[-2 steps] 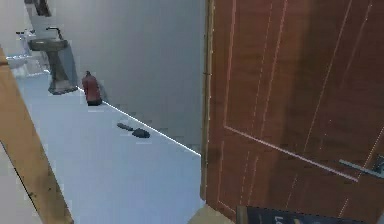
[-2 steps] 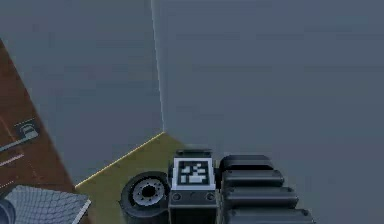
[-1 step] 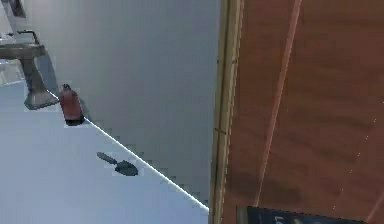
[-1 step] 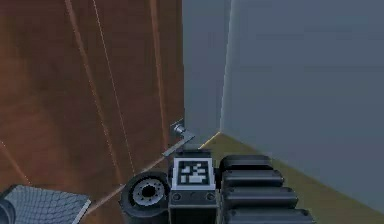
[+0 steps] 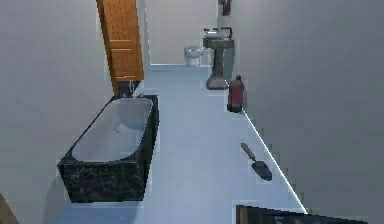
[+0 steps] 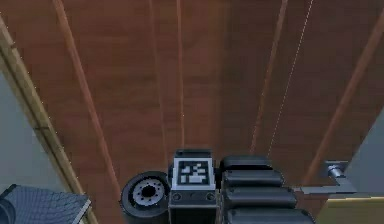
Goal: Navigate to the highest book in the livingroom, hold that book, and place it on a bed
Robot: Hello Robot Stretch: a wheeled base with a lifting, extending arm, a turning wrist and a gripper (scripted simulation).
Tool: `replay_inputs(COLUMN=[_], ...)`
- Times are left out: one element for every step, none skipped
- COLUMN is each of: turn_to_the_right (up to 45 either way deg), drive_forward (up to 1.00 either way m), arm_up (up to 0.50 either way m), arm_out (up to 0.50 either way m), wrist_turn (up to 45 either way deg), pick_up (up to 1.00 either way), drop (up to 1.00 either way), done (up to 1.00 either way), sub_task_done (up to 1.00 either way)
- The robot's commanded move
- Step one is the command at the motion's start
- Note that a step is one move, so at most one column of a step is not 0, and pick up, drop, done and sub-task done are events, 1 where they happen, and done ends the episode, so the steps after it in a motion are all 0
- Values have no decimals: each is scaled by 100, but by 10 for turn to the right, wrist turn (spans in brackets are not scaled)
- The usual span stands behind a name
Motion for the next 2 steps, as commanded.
replay_inputs(turn_to_the_right=[0,-30], drive_forward=[100,0], arm_up=[0,0], arm_out=[0,0], wrist_turn=[0,0], pick_up=[0,0], drop=[0,0], done=[0,0], sub_task_done=[0,0])
